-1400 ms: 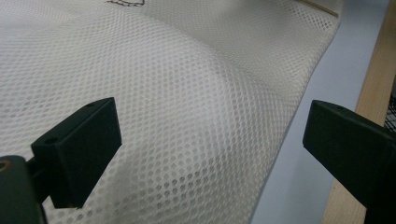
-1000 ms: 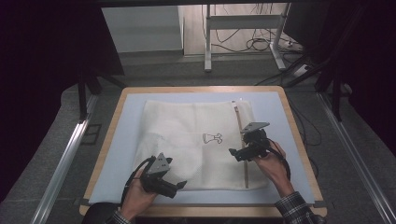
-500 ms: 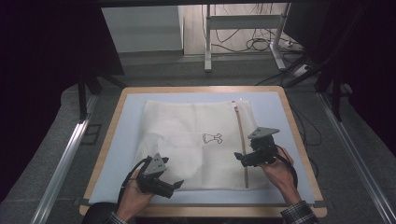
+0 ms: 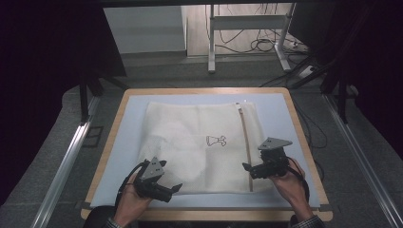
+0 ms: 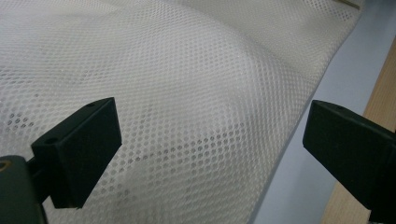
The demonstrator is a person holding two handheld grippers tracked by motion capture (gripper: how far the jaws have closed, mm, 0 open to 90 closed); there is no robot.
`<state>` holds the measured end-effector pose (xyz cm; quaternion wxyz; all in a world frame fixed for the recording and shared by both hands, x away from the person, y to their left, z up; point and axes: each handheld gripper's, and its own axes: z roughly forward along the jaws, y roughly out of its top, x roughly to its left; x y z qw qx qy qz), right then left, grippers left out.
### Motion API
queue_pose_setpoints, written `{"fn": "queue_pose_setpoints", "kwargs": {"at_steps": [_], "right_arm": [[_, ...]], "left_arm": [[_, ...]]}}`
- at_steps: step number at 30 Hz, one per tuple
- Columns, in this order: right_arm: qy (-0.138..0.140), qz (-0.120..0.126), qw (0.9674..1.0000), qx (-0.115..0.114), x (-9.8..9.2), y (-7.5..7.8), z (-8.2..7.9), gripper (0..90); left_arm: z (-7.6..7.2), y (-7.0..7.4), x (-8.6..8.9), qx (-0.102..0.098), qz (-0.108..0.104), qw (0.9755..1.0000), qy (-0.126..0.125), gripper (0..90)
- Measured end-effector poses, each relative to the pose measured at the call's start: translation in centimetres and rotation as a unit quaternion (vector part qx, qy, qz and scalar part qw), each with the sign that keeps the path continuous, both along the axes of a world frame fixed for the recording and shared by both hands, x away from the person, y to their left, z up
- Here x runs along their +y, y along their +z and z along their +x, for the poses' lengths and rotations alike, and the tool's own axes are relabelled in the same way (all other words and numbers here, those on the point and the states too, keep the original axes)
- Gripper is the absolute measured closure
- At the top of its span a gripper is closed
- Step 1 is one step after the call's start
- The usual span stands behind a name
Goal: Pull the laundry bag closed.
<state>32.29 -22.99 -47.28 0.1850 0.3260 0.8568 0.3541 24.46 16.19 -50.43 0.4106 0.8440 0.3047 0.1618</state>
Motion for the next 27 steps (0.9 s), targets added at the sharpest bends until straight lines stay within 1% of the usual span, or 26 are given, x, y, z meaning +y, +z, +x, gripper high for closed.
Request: {"fn": "queue_pose_setpoints", "kwargs": {"at_steps": [9,11,15,18,27], "right_arm": [[0.001,-0.003,1.0000,0.004,-0.5,-0.2,-1.4,2.8],[0.001,-0.007,1.0000,0.002,-0.7,-0.3,-1.7,2.8],[0.000,-0.005,1.0000,0.001,-1.1,-0.2,-2.4,2.7],[0.000,-0.006,1.0000,-0.004,-1.4,-0.1,-3.0,2.6],[-0.011,-0.005,0.9999,-0.011,-2.5,0.1,-4.4,2.4]], "left_arm": [[-0.4,0.0,0.5,-0.004,0.012,0.9999,0.006,3.9],[-0.5,0.0,0.7,-0.005,0.013,0.9999,0.009,3.9],[-0.6,0.0,1.2,-0.007,0.014,0.9998,0.016,3.9],[-0.8,0.1,1.6,-0.011,0.014,0.9996,0.021,3.9],[-1.4,0.4,2.8,-0.020,0.012,0.9990,0.039,3.5]]}}
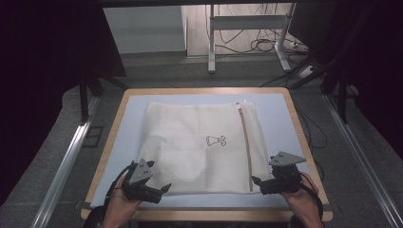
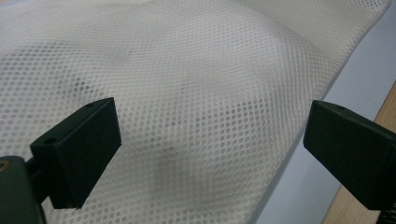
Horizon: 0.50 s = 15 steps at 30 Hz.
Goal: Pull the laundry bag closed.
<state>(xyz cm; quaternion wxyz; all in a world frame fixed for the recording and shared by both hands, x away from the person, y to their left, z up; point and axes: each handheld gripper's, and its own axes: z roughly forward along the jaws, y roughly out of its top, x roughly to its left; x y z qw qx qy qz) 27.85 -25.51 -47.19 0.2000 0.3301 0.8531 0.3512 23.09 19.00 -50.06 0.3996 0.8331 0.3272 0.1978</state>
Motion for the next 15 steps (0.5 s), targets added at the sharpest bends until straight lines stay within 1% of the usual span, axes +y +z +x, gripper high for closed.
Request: {"fn": "queue_pose_setpoints", "kwargs": {"at_steps": [5,8,10,15], "right_arm": [[-0.005,0.000,1.0000,-0.003,-0.6,0.0,-0.7,2.4],[-0.008,-0.002,1.0000,-0.005,-0.9,0.0,-1.2,2.4],[-0.009,-0.002,0.9999,-0.006,-1.2,0.0,-1.4,2.4],[-0.016,-0.005,0.9998,-0.009,-1.6,-0.1,-2.1,2.4]], "left_arm": [[-0.4,0.1,0.7,-0.003,-0.003,1.0000,0.009,3.5],[-0.7,0.0,1.1,-0.001,-0.004,0.9999,0.014,3.5],[-0.8,0.0,1.4,-0.001,-0.001,0.9999,0.017,3.5],[-1.3,0.0,2.3,-0.002,-0.009,0.9995,0.030,3.5]]}}
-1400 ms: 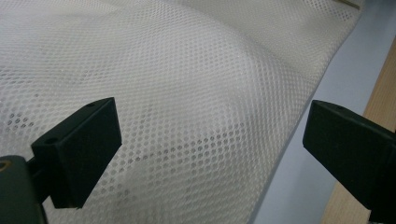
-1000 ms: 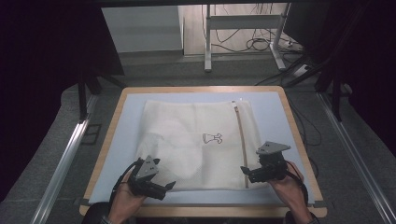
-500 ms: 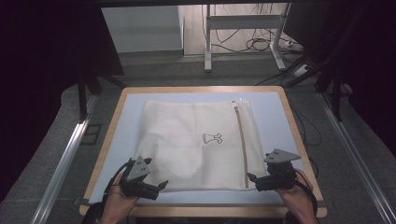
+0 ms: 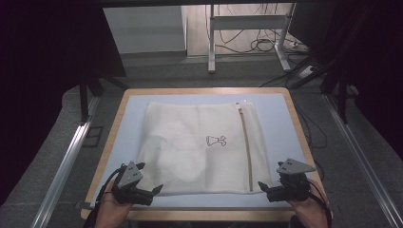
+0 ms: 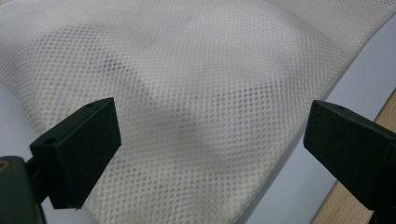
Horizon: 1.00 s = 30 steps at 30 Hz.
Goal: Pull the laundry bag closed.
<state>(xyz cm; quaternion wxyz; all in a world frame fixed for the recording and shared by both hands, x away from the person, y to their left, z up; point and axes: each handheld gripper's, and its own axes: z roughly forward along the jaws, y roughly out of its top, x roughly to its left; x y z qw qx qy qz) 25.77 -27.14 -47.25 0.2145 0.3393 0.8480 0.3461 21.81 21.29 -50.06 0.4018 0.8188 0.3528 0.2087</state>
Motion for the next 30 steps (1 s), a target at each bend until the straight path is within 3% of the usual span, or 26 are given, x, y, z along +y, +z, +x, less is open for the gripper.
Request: {"fn": "queue_pose_setpoints", "kwargs": {"at_steps": [19,30], "right_arm": [[-0.022,0.001,0.9997,0.004,-1.8,-0.6,-2.3,2.2],[-0.028,-0.001,0.9993,0.025,-2.4,-1.2,-3.0,2.1]], "left_arm": [[-1.3,-0.9,3.3,0.006,-0.020,0.9991,0.038,2.9],[-1.7,-1.3,4.4,0.016,-0.026,0.9982,0.051,2.6]]}}
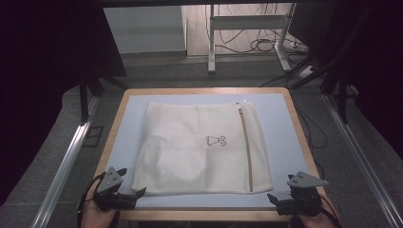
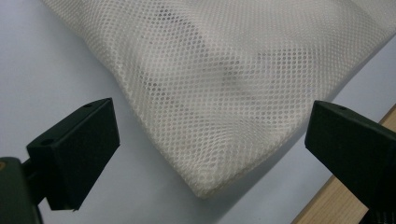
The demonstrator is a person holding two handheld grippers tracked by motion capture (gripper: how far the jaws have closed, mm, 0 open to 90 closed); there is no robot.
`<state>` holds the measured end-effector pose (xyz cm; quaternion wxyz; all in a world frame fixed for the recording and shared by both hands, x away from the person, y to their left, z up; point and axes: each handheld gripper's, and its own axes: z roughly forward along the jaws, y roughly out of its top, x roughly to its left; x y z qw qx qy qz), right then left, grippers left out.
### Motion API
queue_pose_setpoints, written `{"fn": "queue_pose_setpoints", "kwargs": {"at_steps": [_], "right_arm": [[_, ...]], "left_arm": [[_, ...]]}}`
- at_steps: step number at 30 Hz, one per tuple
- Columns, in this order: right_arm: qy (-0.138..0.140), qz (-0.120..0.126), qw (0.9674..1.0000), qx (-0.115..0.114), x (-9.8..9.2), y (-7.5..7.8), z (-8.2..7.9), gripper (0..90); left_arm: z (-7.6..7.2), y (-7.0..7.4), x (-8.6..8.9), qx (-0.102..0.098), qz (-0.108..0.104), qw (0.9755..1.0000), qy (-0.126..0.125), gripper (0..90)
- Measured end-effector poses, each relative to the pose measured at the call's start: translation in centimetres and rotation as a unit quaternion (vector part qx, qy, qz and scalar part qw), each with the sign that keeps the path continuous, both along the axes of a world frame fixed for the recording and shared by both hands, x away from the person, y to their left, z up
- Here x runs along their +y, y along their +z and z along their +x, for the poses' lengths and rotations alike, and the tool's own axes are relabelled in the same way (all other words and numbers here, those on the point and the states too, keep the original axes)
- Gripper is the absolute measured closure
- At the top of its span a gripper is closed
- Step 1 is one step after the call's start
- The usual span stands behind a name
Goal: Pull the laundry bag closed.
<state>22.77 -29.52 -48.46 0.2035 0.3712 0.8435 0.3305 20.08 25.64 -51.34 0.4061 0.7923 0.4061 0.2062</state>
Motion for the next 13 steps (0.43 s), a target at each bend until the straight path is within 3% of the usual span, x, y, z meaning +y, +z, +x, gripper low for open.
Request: {"fn": "queue_pose_setpoints", "kwargs": {"at_steps": [5,13], "right_arm": [[0.001,-0.008,0.9998,0.015,0.01,-0.40,-0.20,2.1],[0.002,-0.009,0.9998,0.016,-0.02,-0.43,-0.37,2.1]], "left_arm": [[-0.07,-0.04,0.15,0.002,0.000,1.0000,0.002,2.7],[0.02,-0.07,-0.16,0.004,0.011,0.9999,0.000,2.9]]}}
